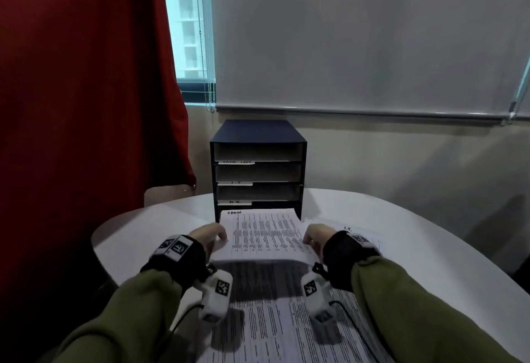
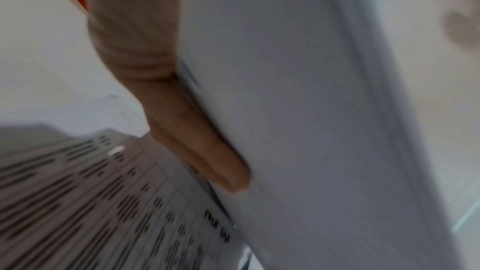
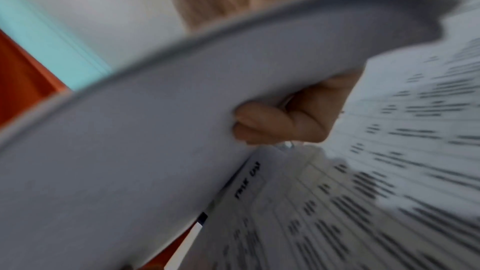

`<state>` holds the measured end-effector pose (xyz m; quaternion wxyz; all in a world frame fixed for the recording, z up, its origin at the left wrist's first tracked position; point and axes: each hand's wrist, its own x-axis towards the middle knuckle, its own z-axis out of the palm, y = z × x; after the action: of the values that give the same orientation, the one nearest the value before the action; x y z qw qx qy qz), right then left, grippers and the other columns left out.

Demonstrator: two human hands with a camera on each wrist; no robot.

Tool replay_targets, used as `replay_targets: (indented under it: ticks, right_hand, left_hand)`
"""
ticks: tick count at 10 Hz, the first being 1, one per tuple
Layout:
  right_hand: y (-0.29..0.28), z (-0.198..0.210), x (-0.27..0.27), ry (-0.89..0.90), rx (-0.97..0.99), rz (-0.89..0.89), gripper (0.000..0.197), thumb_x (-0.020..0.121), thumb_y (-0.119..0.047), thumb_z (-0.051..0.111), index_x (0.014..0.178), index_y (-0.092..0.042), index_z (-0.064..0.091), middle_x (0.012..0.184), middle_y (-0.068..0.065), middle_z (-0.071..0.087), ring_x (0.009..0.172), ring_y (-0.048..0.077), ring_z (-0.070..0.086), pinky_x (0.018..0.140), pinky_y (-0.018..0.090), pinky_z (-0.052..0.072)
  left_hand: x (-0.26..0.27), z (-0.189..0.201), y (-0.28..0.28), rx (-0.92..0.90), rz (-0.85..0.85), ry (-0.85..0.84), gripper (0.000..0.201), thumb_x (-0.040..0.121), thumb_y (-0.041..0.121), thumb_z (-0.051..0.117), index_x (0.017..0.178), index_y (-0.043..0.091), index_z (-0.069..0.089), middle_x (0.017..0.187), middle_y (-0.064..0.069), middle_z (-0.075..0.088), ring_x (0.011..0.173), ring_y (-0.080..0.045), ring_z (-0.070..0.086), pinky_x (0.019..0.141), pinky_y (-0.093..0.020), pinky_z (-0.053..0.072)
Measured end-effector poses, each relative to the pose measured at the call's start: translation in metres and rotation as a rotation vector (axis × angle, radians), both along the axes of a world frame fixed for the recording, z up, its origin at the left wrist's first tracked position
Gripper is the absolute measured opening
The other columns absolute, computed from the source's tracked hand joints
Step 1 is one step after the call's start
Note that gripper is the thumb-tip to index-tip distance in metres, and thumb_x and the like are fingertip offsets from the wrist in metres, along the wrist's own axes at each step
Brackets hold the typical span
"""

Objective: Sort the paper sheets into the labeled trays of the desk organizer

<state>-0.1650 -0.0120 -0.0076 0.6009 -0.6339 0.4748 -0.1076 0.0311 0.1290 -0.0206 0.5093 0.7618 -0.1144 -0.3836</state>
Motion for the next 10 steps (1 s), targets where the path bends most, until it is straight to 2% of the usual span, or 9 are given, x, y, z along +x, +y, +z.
replay_targets:
  ticks: [1,2,3,5,6,7,8,9,10]
  right_hand:
    - [-0.023,0.001,0.023,0.03,-0.025,0.017,0.026,0.091,-0.004,0.046,0.069,-0.018,0.042,0.076,-0.001,0.042,0.065,0.01,0.043,0.061,0.022,0.043]
    - [-0.034,0.0,0.034,0.081,-0.014,0.02,0.009,0.089,-0.007,0.048,0.081,-0.01,0.046,0.079,0.008,0.049,0.062,0.018,0.045,0.049,0.022,0.044]
    - [-0.04,-0.003,0.039,0.067,0.044,0.029,0.004,0.09,-0.005,0.044,0.086,-0.005,0.044,0.066,0.013,0.062,0.049,0.02,0.052,0.036,0.013,0.035]
    - [-0.069,-0.023,0.068,-0.063,0.039,-0.173,0.012,0.098,0.005,0.03,0.091,0.003,0.04,0.034,0.011,0.052,0.039,0.021,0.045,0.03,0.014,0.033]
    - [-0.079,-0.032,0.082,-0.042,0.024,-0.173,0.016,0.101,-0.007,0.031,0.101,0.0,0.045,0.035,0.013,0.055,0.03,0.018,0.043,0.033,0.015,0.034]
    - [-0.09,-0.041,0.096,-0.157,0.102,-0.198,0.03,0.099,-0.011,0.044,0.125,0.003,0.049,0.059,0.013,0.068,0.055,0.024,0.065,0.043,0.021,0.051]
    - [-0.101,-0.047,0.105,-0.225,0.021,-0.224,0.048,0.097,-0.04,0.048,0.117,0.001,0.062,0.095,0.015,0.07,0.096,0.03,0.065,0.072,0.026,0.054]
    - [-0.088,-0.029,0.115,-0.526,0.389,-0.433,0.041,0.101,-0.006,0.038,0.141,0.001,0.036,0.137,0.023,0.047,0.098,0.03,0.061,0.059,0.024,0.057]
    - [-0.088,-0.032,0.119,-0.534,0.349,-0.34,0.043,0.098,0.009,0.028,0.14,0.011,0.032,0.146,0.03,0.036,0.127,0.038,0.048,0.096,0.037,0.05]
  left_hand:
    - [0.026,-0.001,-0.01,0.026,0.008,-0.005,0.053,0.077,0.002,0.051,0.127,-0.016,0.044,0.12,-0.027,0.054,0.093,-0.034,0.06,0.078,-0.034,0.041]
    - [0.02,0.019,-0.013,0.073,0.018,-0.15,0.021,0.088,0.002,0.049,0.107,-0.005,0.052,0.102,-0.018,0.05,0.074,-0.027,0.05,0.066,-0.028,0.039]
    - [0.036,0.009,-0.029,0.115,-0.008,-0.195,0.004,0.09,0.0,0.048,0.092,-0.001,0.044,0.093,-0.015,0.045,0.084,-0.026,0.043,0.077,-0.03,0.034]
    - [0.058,-0.006,-0.052,0.099,-0.034,0.033,0.017,0.088,0.012,0.057,0.094,-0.001,0.049,0.093,-0.018,0.058,0.073,-0.029,0.062,0.057,-0.031,0.054]
    - [0.069,-0.006,-0.063,0.119,-0.067,0.059,0.016,0.081,-0.001,0.059,0.068,-0.002,0.05,0.052,-0.013,0.056,0.038,-0.016,0.052,0.047,-0.019,0.049]
    - [0.087,-0.019,-0.079,-0.011,-0.001,0.143,0.01,0.067,-0.015,0.06,0.074,-0.011,0.066,0.094,-0.027,0.063,0.08,-0.032,0.067,0.087,-0.031,0.05]
    - [0.092,-0.028,-0.086,-0.127,0.147,0.126,0.025,0.088,-0.014,0.048,0.114,-0.014,0.049,0.107,-0.031,0.053,0.108,-0.038,0.061,0.077,-0.031,0.057]
    - [0.098,-0.033,-0.091,-0.167,0.188,0.151,0.018,0.087,-0.012,0.05,0.104,-0.018,0.053,0.1,-0.03,0.061,0.093,-0.036,0.064,0.082,-0.035,0.054]
    - [0.101,-0.036,-0.091,-0.142,0.195,0.09,0.01,0.087,-0.005,0.048,0.087,-0.009,0.057,0.085,-0.023,0.064,0.078,-0.03,0.061,0.074,-0.033,0.046]
